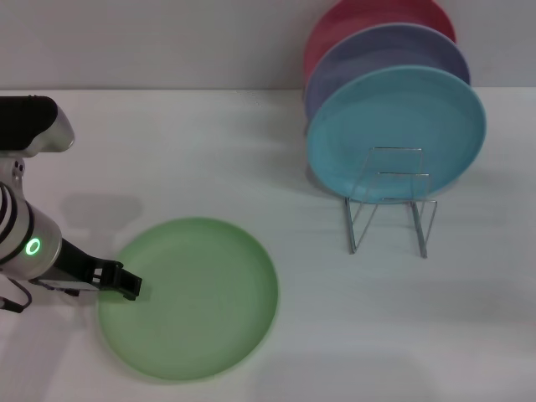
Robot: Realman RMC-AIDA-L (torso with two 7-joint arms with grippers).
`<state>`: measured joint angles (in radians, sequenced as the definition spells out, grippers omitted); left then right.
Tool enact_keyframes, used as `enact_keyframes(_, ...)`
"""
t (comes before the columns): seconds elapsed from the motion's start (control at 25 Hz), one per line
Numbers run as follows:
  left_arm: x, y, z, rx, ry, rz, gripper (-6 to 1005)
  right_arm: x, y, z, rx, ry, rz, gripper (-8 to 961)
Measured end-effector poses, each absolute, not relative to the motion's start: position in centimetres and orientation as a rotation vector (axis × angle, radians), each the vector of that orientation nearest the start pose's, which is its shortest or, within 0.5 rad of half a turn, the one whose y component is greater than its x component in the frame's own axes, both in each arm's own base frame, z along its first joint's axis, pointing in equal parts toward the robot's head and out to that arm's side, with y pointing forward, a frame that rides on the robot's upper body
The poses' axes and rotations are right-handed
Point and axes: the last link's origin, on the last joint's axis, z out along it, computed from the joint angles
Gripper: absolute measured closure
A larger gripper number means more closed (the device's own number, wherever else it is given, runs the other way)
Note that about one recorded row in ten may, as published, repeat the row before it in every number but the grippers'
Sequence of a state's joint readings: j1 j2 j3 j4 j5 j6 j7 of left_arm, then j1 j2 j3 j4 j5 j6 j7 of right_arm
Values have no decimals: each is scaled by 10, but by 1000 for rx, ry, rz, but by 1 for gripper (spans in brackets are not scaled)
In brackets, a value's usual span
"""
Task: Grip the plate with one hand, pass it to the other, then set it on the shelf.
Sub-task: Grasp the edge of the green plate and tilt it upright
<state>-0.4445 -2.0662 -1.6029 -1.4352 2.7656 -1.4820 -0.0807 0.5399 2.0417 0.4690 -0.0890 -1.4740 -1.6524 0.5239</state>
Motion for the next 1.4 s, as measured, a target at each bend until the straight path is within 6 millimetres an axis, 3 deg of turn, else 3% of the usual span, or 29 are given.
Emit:
enact_keyframes(0.32,-227,334,-2,-1997,-1497,456,239,323,325,118,-1057,310,1167,297)
enact_keyframes(1.4,-225,335,-8,-2021,-1455,496,594,321,322,117,-1050,295,1183,296)
